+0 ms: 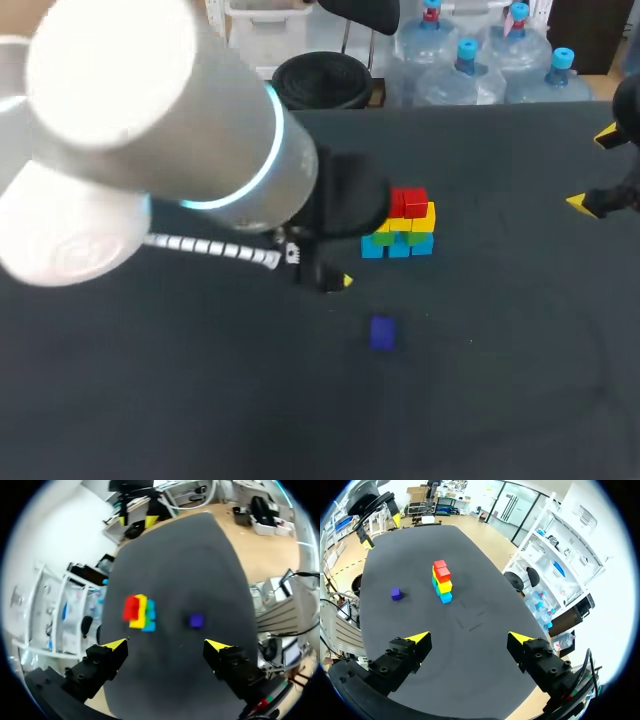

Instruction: Place the blue cubes, place green cubes on the blue cubes, place the yellow cubes on the green cubes, then place the red cubes on the yellow cubes, and place purple cube on the red cubes.

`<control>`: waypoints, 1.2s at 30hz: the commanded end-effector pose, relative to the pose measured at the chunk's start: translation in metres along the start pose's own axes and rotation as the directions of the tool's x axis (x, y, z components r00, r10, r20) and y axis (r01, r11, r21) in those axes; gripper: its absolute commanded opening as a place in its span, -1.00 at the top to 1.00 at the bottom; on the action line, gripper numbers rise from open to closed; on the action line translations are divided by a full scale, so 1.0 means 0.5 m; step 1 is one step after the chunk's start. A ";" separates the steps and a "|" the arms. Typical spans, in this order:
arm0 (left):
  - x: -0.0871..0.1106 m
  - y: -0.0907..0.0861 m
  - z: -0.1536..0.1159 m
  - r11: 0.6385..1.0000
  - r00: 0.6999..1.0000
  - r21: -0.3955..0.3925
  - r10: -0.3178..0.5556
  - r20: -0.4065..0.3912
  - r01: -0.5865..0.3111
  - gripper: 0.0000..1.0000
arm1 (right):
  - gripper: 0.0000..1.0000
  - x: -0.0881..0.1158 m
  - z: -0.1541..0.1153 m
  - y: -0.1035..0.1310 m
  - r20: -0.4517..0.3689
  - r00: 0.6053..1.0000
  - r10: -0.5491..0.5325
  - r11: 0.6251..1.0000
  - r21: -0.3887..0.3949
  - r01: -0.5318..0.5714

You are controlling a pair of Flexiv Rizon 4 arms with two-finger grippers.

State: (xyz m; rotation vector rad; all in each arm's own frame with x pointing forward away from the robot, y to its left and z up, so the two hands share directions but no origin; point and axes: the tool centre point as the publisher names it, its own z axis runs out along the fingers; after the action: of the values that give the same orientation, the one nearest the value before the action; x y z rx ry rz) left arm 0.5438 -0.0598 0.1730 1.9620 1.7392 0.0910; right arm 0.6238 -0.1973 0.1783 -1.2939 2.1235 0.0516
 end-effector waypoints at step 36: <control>-0.027 -0.149 0.128 0.927 0.983 0.352 -0.076 -0.168 0.132 -1.00 | -1.00 0.003 0.002 0.006 0.003 1.000 0.002 1.000 0.020 -0.002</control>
State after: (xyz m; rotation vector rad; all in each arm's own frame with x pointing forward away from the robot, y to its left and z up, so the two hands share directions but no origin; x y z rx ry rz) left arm 0.4985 -0.0979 0.1002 2.1758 2.0743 -0.1027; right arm 0.6234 -0.1972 0.1779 -1.2885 2.1210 0.0420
